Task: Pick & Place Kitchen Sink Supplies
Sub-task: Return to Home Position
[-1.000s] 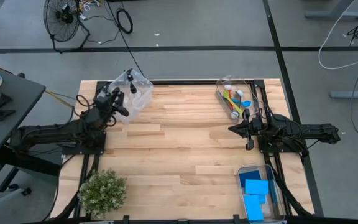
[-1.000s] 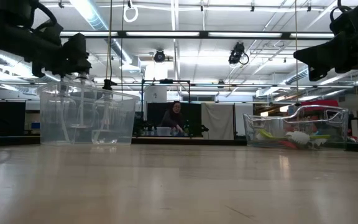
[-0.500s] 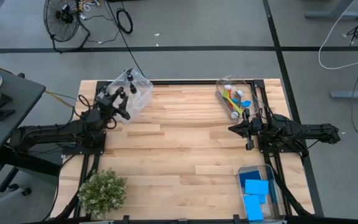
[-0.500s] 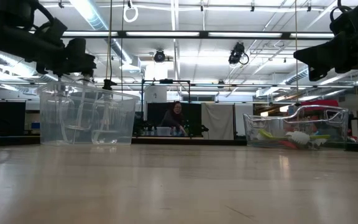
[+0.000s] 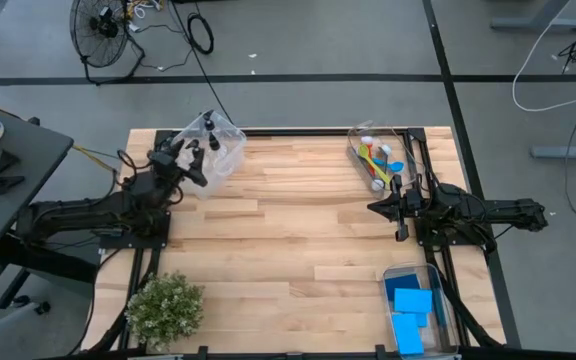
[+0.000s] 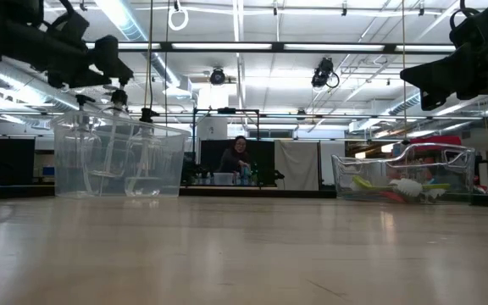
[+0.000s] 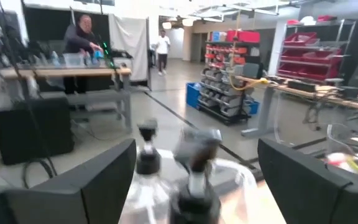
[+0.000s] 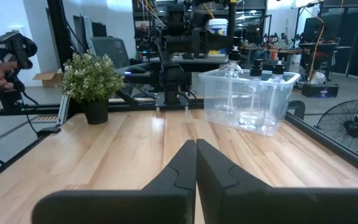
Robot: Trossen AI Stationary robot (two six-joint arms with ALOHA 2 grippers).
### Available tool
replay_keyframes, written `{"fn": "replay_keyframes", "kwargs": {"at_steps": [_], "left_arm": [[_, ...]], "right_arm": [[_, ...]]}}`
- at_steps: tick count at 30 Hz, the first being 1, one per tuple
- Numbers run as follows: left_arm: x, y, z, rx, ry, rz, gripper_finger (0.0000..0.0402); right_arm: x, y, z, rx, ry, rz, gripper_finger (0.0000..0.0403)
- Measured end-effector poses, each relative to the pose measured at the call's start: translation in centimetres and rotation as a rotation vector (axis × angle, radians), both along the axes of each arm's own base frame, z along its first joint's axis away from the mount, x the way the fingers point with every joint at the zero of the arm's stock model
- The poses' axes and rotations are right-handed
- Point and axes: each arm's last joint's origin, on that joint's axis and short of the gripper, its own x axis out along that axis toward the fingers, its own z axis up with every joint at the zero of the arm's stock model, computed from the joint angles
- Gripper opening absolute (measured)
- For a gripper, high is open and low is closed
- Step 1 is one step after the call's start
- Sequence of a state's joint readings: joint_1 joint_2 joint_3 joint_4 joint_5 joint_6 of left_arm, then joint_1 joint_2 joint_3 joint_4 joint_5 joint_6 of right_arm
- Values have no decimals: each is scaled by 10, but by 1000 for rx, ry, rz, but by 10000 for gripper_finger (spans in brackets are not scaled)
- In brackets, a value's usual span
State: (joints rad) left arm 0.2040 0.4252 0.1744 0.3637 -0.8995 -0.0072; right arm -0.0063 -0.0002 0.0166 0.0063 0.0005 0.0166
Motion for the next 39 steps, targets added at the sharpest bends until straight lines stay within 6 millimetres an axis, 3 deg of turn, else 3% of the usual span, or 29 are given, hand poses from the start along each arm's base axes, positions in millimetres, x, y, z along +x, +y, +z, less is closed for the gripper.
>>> {"fn": "replay_keyframes", "kwargs": {"at_steps": [8,12,19,28,34,39], "left_arm": [[-1,-5,25,41,42,48,338],[-2,-8,38,47,4,23,311],[-5,-9,60,55,-27,20,200],[3,-2,56,77,36,-39,15],[4,5,53,56,69,67,4],[5,7,46,9,67,36,3]], "right_arm": [[0,0,0,0,0,0,11],[0,0,0,0,0,0,11],[0,0,0,0,0,0,11],[0,0,0,0,0,0,11],[0,0,0,0,0,0,11],[0,0,0,0,0,0,11]]}}
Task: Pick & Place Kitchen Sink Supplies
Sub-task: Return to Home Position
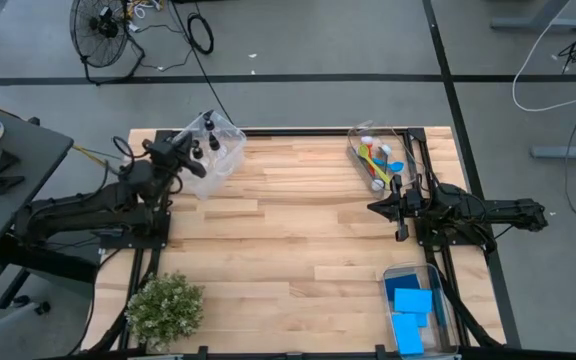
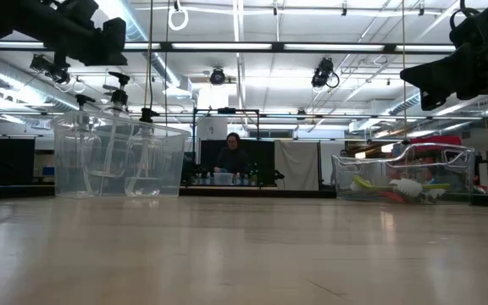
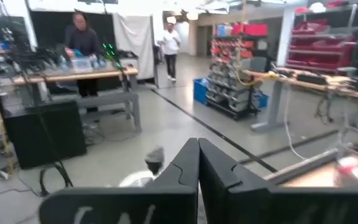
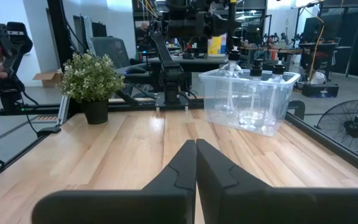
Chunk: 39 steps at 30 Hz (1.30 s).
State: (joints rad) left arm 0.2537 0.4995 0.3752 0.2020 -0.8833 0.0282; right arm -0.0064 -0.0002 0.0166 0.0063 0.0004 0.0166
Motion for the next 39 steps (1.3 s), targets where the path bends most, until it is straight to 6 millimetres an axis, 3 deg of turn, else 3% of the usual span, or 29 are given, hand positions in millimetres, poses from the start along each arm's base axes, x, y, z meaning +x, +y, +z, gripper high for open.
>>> {"fn": "replay_keyframes", "kwargs": {"at_steps": [23,39], "left_arm": [[0,-1,-18,-136,39,-45,1],[-6,-3,-39,-332,64,-61,1]], "right_arm": [[0,0,0,0,0,0,11],[0,0,0,0,0,0,11]]}}
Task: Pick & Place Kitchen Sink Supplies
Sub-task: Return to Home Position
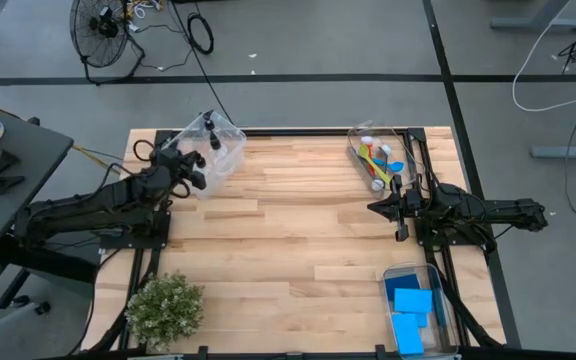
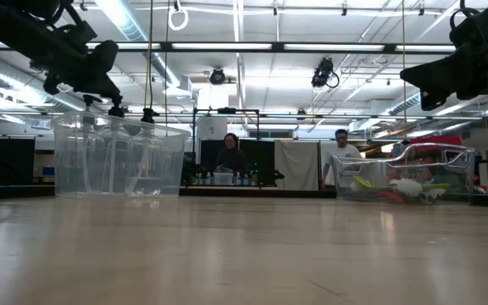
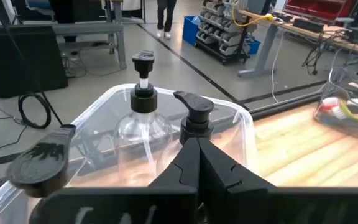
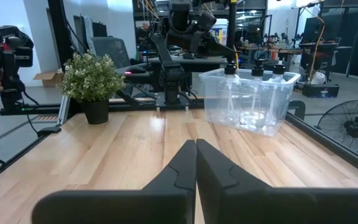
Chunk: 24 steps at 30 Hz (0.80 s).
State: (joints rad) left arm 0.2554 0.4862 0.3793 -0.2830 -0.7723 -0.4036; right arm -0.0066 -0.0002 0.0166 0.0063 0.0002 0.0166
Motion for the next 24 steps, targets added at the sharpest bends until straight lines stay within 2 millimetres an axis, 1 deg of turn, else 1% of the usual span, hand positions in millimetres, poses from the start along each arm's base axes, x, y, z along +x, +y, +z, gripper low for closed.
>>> {"fn": "replay_keyframes", "kwargs": {"at_steps": [6,10,12,17,20,24], "left_arm": [[-2,-1,-4,-18,40,-4,1],[-1,-1,-3,-9,30,-14,3],[-1,-1,1,23,39,-36,9],[-2,-1,20,80,97,-81,26],[-1,-3,30,97,90,-156,22],[-1,-9,36,81,31,-338,5]], "right_arm": [[0,0,0,0,0,0,11],[0,0,0,0,0,0,11],[0,0,0,0,0,0,11],[0,0,0,0,0,0,11],[0,0,0,0,0,0,11],[0,0,0,0,0,0,11]]}}
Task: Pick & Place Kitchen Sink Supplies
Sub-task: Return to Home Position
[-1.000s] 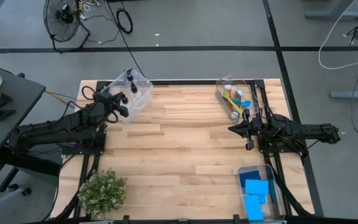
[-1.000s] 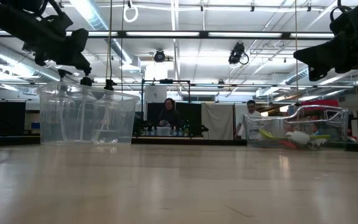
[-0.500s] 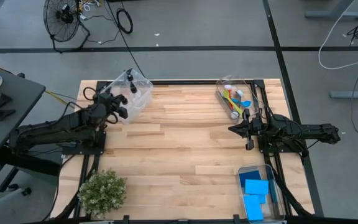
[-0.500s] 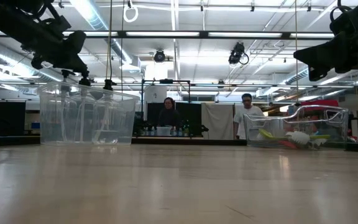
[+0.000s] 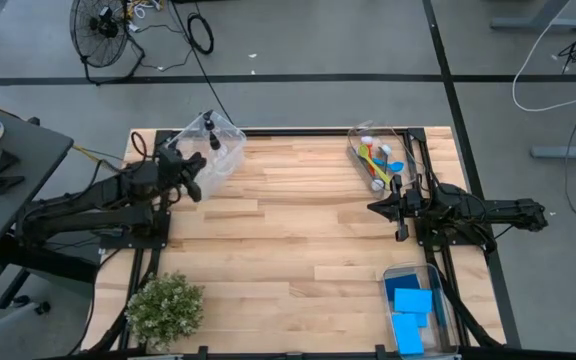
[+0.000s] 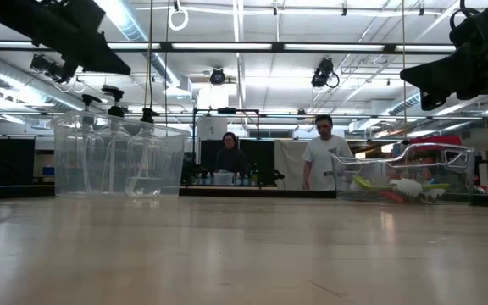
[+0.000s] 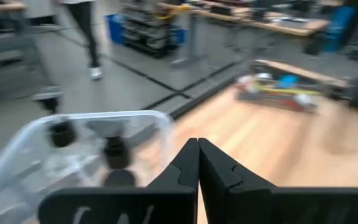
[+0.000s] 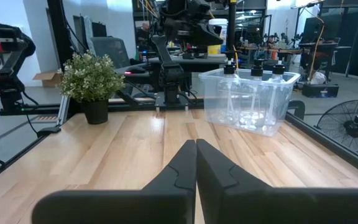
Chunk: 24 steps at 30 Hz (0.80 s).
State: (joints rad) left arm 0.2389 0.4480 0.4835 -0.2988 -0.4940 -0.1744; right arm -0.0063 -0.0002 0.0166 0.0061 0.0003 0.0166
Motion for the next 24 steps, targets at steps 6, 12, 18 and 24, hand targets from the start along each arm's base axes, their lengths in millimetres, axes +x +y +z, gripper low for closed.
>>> {"fn": "replay_keyframes", "kwargs": {"at_steps": [6,12,18,24], "left_arm": [[-6,-11,5,14,-57,-132,4],[-15,-20,-5,45,-76,-235,3],[-22,-27,-20,44,-116,-326,2],[-26,-30,-37,44,-131,-374,3]], "right_arm": [[0,0,0,0,0,0,11],[0,0,0,0,0,0,11],[0,0,0,0,0,0,11],[0,0,0,0,0,0,11]]}}
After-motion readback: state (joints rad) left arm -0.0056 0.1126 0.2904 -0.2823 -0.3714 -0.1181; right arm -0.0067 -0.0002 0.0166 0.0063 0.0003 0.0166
